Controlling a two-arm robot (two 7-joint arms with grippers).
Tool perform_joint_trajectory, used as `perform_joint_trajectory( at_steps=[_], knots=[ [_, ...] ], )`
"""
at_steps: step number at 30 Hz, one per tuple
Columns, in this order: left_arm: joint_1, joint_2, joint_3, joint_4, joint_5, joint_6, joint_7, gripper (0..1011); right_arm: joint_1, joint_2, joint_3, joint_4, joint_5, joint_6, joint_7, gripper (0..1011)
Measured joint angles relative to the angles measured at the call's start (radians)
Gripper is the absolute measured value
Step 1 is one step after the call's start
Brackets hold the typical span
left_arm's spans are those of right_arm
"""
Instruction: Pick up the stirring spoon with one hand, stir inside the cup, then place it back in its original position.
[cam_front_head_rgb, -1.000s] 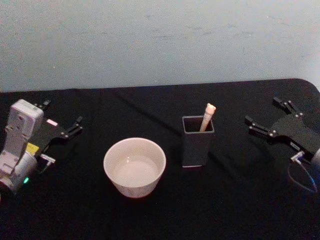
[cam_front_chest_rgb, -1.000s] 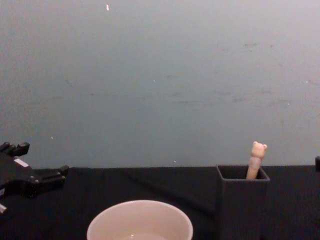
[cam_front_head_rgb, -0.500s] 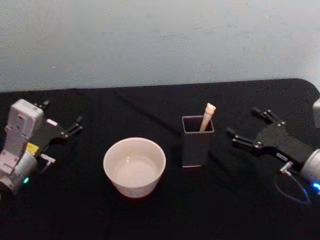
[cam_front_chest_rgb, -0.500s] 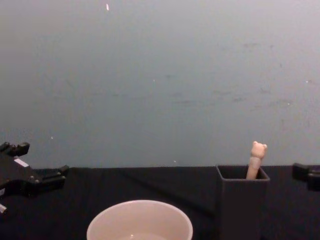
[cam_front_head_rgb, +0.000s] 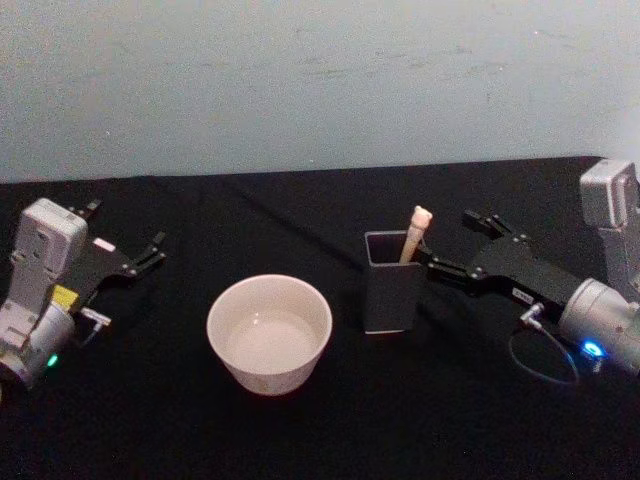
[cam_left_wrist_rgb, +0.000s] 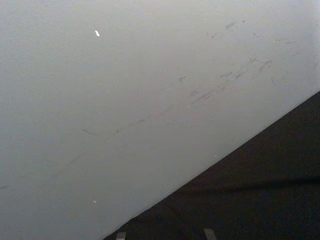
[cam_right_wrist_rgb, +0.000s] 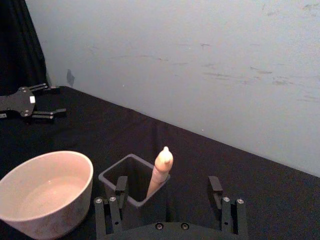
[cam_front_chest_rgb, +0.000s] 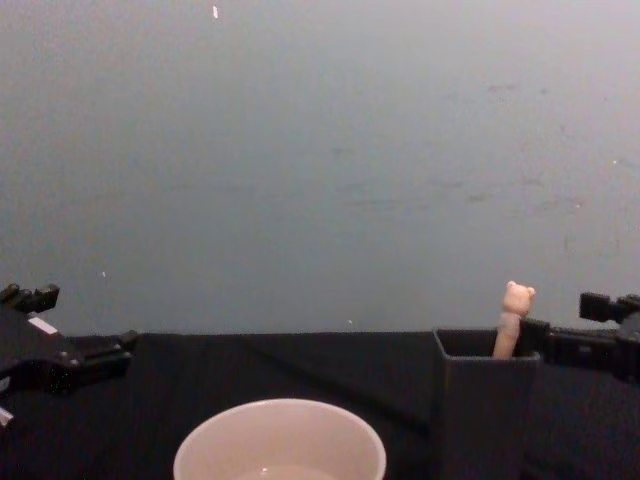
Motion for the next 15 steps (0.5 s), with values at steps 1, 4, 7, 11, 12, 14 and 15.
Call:
perform_joint_trajectory(
  at_steps=[1, 4, 7, 11, 12, 14, 15],
  knots=[
    [0.0, 0.0, 0.0, 0.0, 0.0, 0.0, 0.0, 1001, 0.006, -0.005, -0.001, 0.004, 0.0, 0.005, 0.002, 1002],
    [0.0, 0.0, 0.0, 0.0, 0.0, 0.0, 0.0, 1001, 0.02, -0.018, -0.003, 0.017, -0.004, 0.017, 0.007, 1002],
    [0.0, 0.0, 0.0, 0.0, 0.0, 0.0, 0.0, 1001, 0.039, -0.037, -0.007, 0.038, -0.013, 0.028, 0.011, 1002],
    [0.0, 0.0, 0.0, 0.0, 0.0, 0.0, 0.0, 1001, 0.057, -0.053, -0.009, 0.055, -0.019, 0.037, 0.016, 1002],
    [0.0, 0.0, 0.0, 0.0, 0.0, 0.0, 0.0, 1002, 0.06, -0.056, -0.01, 0.059, -0.02, 0.039, 0.017, 1002],
    [0.0, 0.0, 0.0, 0.0, 0.0, 0.0, 0.0, 1002, 0.068, -0.064, -0.01, 0.07, -0.022, 0.043, 0.019, 1002],
    [0.0, 0.0, 0.0, 0.0, 0.0, 0.0, 0.0, 1001, 0.071, -0.067, -0.011, 0.073, -0.022, 0.044, 0.019, 1002]
  ],
)
